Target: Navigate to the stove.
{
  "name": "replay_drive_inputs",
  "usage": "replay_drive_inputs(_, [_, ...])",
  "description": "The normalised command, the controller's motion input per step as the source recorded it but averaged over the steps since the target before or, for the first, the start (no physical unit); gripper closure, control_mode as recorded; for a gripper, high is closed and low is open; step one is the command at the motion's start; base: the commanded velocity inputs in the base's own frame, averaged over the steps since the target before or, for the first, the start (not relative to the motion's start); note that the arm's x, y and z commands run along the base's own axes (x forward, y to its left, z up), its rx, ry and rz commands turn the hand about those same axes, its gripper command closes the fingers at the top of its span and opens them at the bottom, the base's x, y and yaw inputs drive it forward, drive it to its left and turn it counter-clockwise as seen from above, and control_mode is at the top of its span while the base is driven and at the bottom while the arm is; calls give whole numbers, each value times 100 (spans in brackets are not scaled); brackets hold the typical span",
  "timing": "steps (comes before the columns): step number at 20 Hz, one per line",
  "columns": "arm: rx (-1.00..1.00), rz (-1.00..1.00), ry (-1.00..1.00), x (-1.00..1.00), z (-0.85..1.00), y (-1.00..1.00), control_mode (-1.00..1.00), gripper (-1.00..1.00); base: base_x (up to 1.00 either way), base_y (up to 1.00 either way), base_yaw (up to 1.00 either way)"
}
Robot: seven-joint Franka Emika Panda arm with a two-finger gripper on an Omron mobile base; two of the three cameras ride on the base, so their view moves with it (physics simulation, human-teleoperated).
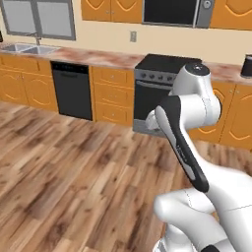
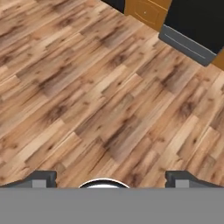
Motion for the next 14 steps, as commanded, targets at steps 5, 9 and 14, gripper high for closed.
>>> replay_drive_inputs(5, [0, 0, 0, 0, 0, 0, 100, -100, 100, 19, -33])
replay_drive_inputs(9, [0, 0, 0, 0, 0, 0, 100, -100, 100, 30, -37])
replay_drive_inputs(14, [0, 0, 0, 0, 0, 0, 100, -100, 100, 43, -48])
